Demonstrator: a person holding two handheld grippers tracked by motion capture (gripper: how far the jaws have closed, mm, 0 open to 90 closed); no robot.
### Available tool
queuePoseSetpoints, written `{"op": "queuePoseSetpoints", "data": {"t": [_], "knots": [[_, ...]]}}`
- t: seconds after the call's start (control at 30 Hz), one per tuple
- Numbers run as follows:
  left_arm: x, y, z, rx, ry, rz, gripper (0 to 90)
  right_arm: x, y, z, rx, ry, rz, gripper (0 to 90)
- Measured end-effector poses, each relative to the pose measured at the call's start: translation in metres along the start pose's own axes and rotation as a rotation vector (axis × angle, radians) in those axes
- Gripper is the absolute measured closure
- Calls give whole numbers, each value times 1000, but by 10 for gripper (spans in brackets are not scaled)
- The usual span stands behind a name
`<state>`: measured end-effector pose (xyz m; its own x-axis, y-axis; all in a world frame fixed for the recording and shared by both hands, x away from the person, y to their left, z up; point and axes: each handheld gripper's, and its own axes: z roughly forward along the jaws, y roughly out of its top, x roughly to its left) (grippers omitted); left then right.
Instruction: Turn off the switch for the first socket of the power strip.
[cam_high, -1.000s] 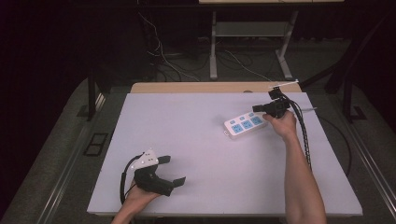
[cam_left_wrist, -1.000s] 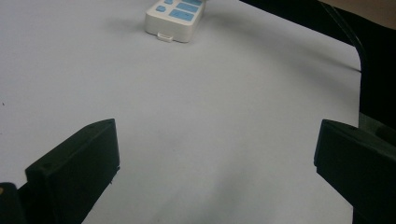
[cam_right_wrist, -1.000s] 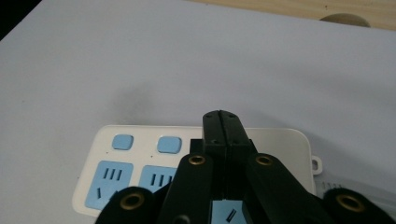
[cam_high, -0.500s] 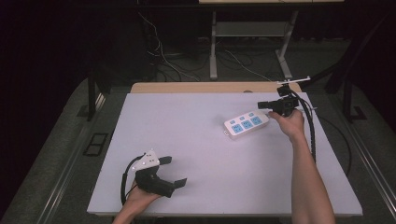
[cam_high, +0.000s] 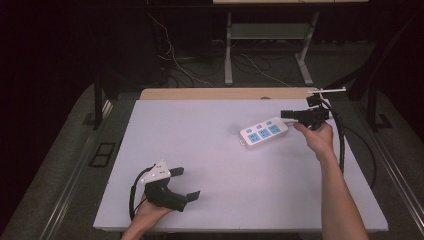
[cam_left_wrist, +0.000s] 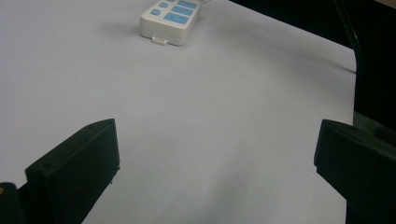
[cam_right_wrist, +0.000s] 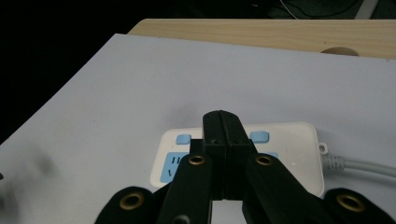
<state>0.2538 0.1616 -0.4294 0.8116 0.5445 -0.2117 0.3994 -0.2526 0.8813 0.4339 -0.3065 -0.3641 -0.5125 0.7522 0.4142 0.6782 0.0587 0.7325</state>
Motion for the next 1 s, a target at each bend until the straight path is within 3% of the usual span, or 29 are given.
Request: {"op": "queuePoseSetpoints", "data": {"t": [0.27, 0.33, 0.37, 0.53, 0.57, 0.6, 0.63, 0.67, 0.7, 0.73, 0.83, 0.87, 1.0], "knots": [[-1, 0, 0, -4, -1, 1, 0, 11, -10, -15, -17, -7, 2, 858], [-1, 0, 0, -4, -2, 0, 0, 16, -13, -20, -30, -17, 0, 722], [-1, 0, 0, -4, -2, 1, 0, 16, -13, -20, -30, -17, 0, 722], [0, 0, 0, -7, -1, 0, 0, 22, -21, -27, -82, -7, 10, 462], [0, 0, -1, -7, 0, -1, 0, 22, -21, -27, -82, -7, 10, 462], [0, 0, -1, -7, 1, -1, 0, 23, -23, -29, -92, -1, 20, 365], [0, 0, -1, -7, 1, 0, 0, 23, -23, -29, -92, -1, 20, 365], [0, 0, -1, -8, 2, 1, 0, 27, -26, -30, -87, 2, 21, 247], [0, 0, -1, -9, 1, -1, 0, 28, -27, -30, -81, 3, 17, 185], [0, 0, -1, -9, 1, -2, 0, 28, -27, -30, -81, 3, 17, 185], [-1, 0, -1, -9, 1, -1, 0, 35, -33, -33, -71, -7, -2, 75], [-1, 0, -1, -9, 0, -1, 0, 38, -38, -34, -61, -1, -17, 2], [0, 0, 0, -9, -1, -2, 0, 46, -51, -37, -54, 29, -41, 2]]}}
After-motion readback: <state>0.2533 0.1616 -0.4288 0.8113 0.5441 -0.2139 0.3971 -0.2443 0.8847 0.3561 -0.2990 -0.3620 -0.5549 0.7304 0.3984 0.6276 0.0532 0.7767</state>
